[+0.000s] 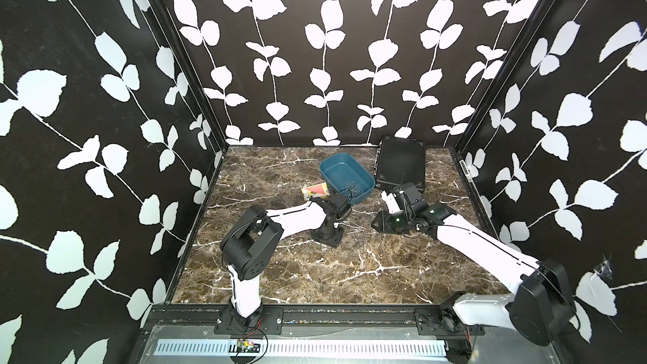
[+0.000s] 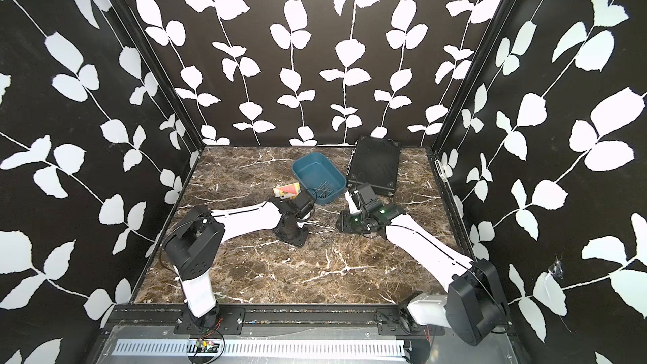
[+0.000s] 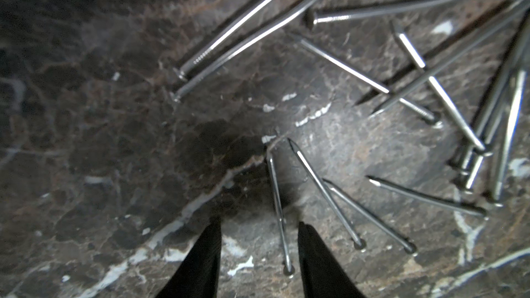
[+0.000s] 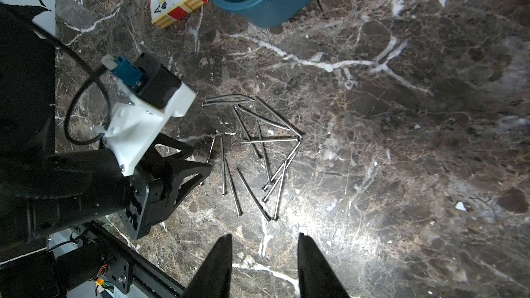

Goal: Put the nails on the desktop into the storage box
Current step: Pick up the nail from the center of the board.

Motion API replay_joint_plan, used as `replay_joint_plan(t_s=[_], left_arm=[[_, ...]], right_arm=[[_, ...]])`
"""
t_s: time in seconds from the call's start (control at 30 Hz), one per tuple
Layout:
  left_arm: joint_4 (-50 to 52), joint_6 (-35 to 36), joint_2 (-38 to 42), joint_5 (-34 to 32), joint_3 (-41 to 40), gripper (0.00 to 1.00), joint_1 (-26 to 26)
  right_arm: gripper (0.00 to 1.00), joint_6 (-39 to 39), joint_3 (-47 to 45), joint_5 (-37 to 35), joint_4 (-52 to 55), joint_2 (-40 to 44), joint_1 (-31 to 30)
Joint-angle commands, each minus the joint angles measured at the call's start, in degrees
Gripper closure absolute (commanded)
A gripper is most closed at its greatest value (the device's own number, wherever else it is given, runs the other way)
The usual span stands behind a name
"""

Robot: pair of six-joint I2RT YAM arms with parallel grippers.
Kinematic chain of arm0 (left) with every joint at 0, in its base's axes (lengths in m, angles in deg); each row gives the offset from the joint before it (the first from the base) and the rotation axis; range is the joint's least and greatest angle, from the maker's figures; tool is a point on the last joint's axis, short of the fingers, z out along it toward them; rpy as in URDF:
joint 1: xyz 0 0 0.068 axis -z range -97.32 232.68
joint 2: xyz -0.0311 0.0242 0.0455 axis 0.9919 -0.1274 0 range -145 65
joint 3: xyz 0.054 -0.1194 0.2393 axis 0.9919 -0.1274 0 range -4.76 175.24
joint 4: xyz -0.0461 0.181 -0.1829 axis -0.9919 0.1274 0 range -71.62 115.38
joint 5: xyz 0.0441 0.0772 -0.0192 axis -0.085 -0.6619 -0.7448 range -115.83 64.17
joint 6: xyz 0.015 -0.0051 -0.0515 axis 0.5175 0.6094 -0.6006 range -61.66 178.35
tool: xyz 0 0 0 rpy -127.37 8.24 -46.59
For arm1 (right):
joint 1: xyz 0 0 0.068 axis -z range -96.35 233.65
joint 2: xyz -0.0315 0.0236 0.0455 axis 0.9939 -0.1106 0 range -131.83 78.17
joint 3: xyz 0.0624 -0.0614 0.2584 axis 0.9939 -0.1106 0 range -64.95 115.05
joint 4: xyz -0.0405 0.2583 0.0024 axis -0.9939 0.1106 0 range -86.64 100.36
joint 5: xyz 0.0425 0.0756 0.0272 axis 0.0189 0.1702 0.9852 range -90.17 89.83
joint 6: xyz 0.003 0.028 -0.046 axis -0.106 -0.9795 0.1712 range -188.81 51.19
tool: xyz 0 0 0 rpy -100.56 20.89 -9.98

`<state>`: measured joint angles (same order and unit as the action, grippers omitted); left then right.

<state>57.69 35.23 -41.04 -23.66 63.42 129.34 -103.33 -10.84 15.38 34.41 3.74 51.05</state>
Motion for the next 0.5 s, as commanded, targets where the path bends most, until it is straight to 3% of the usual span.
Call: replay_joint_plan(t_s=[0.0,0.4,0.47], left_arm=[[-0.3,0.1,-0.9,-0.9,1.0,0.55,0.6],[1.1,0.9,-8.7,-10.1,-1.5,0.63,7.0],[-0.3,-0.2,-9.8,-9.2,-3.1,0.71,7.4]], right_arm=[[0.6,-0.3,-1.4,-0.6,0.1,1.3,-0.3],[0.59,2.1,1.9,-0.5,1.8,-0.9,-0.3],[0.59,2.4,2.8,-0.2,2.0,-1.9,-0.3]])
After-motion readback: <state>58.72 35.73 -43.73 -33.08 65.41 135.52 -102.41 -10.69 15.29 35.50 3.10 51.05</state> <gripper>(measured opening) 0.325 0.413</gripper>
